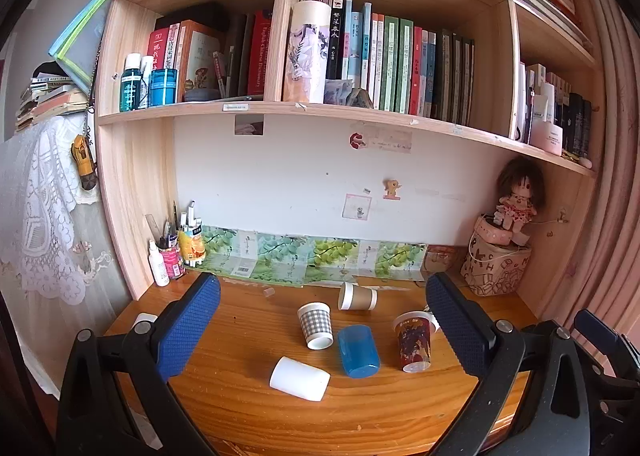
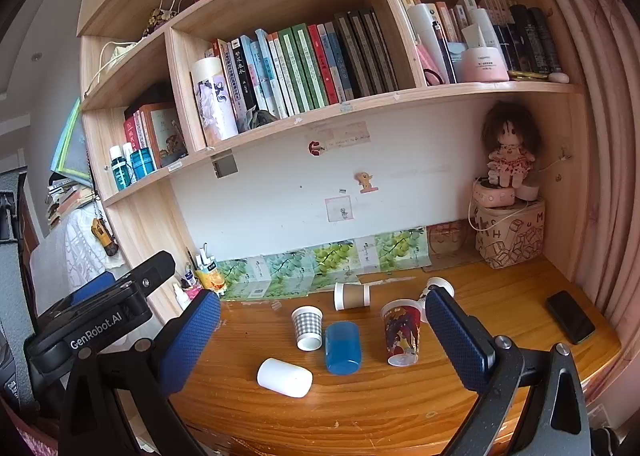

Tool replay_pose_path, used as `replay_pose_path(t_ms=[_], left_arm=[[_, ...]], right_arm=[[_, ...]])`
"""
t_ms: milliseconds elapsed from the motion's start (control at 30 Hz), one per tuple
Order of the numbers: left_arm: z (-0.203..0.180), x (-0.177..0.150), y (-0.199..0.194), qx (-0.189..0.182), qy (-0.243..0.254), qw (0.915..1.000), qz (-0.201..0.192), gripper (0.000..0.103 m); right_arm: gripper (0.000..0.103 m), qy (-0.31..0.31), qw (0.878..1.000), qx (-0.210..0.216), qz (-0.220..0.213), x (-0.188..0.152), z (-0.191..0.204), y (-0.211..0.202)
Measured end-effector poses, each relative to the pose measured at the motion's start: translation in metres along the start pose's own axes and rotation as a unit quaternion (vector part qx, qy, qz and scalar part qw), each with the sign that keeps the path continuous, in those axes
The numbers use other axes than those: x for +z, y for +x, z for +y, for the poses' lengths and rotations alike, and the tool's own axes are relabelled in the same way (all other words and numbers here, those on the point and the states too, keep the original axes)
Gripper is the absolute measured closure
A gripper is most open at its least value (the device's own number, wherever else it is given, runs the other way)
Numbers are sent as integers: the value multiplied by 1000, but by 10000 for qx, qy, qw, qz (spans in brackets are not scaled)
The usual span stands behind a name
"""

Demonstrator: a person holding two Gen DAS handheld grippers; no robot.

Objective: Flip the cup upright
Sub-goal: 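Move the right tool toward the white panda-print paper cup lying on its side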

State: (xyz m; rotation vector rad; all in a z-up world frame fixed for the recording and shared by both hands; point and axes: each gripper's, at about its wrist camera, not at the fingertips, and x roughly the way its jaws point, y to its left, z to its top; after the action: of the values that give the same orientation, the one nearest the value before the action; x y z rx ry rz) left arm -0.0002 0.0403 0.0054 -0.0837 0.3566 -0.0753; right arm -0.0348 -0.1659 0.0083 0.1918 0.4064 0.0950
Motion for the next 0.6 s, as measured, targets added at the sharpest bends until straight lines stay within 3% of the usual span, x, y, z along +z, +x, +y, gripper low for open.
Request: replay_pose_path(t_ms=[400, 600], left_arm=[[32, -2, 14, -378, 13, 9993, 61, 0], [28, -1, 31, -693, 77, 9969, 360, 0]], right_arm=[[0, -18, 9994, -302, 141, -12, 35, 10], [0, 102, 9984, -374, 400, -13, 34, 18]])
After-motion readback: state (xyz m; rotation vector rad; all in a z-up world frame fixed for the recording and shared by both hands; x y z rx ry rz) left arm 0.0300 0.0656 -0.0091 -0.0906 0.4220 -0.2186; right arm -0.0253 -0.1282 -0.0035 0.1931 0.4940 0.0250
